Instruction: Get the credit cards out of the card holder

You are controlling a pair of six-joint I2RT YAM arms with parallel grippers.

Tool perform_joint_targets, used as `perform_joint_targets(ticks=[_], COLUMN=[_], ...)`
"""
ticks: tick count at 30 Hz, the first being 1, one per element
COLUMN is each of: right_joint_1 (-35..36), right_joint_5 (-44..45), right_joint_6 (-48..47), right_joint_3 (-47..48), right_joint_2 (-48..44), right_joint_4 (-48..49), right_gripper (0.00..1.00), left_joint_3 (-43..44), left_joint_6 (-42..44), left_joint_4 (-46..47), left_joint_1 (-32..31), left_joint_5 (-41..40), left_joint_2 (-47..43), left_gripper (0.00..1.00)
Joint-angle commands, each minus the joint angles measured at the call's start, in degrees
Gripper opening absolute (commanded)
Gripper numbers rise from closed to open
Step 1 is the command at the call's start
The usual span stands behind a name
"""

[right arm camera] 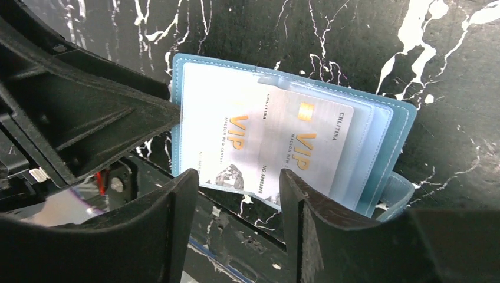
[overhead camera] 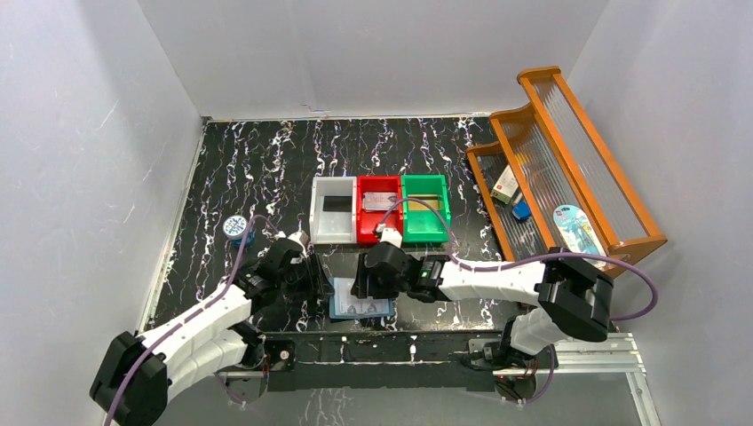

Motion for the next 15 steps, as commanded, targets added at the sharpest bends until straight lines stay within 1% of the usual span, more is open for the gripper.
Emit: perform_joint_targets(ticks=[1, 4, 8, 10, 13, 15], right_joint_1=[-2.6, -3.8, -4.9, -5.4, -5.7, -6.2], right_joint_5=[-7.6, -10.1, -11.9, -13.0, -14.1, -14.9], right_joint_6=[2.8, 3.7, 5.1, 5.8, 6.0, 6.2], right_joint_3=[-4.4, -6.1, -8.1, -8.6, -8.9, -9.0], right_joint_2=[-3.3, -3.2, -2.4, -1.8, -0.9, 0.0], right_joint_4=[13.7, 16.3, 20.0, 21.3, 23.1, 23.7], right_gripper=[0.59, 0.56, 0.52, 0.5, 0.49, 0.49], left_joint_3=[4.1, 6.0, 7.2, 7.3, 6.3, 5.3], left_joint_6=[0.0, -0.4, 0.6, 1.9, 3.0, 3.1], left_joint_4=[-7.0, -9.9, -8.9, -6.5, -1.3, 2.0], left_joint_1=[-0.2, -0.2, -0.2, -0.2, -0.2, -0.2], left_joint_5=[-4.4, -6.1, -4.4, -0.9, 6.9, 10.6], left_joint_2=[-4.0, -6.4, -8.1, -7.4, -4.2, -1.7], left_gripper=[0.5, 0.52, 0.53, 0.52, 0.44, 0.4])
